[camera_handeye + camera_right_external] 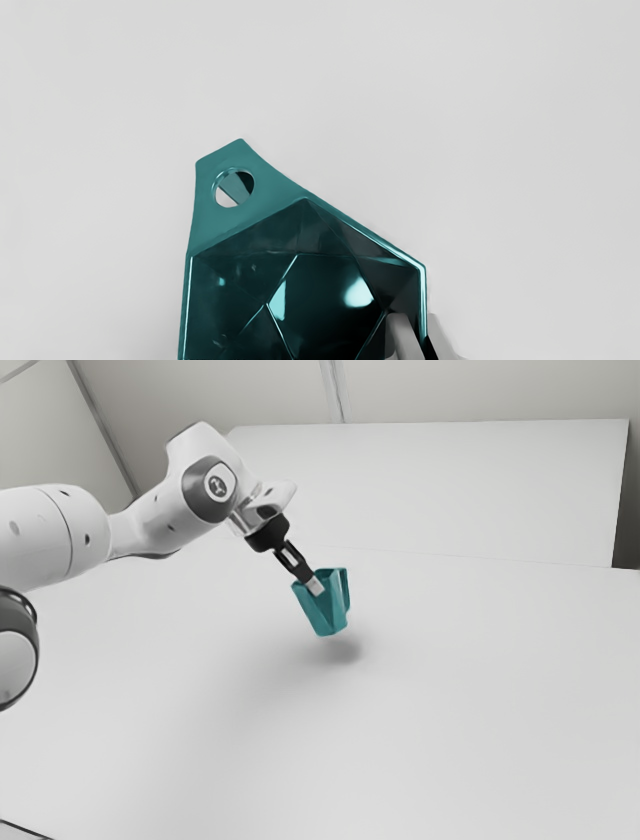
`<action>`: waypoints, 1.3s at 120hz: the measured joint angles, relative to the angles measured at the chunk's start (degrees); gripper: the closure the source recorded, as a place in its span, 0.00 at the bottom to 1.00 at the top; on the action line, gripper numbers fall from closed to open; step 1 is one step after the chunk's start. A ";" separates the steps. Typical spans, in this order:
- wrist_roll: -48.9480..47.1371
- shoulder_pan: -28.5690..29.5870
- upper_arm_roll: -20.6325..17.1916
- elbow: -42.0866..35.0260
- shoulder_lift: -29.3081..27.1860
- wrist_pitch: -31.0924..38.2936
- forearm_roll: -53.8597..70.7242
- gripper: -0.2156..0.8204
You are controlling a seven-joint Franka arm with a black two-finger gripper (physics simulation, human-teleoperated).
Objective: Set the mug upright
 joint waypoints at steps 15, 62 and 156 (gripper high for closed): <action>-2.43 2.78 0.00 0.08 -0.37 1.32 6.45 0.96; -6.34 4.22 -0.47 0.99 1.56 12.51 16.87 0.97; 1.17 7.92 -3.93 0.98 11.90 25.41 -0.78 0.96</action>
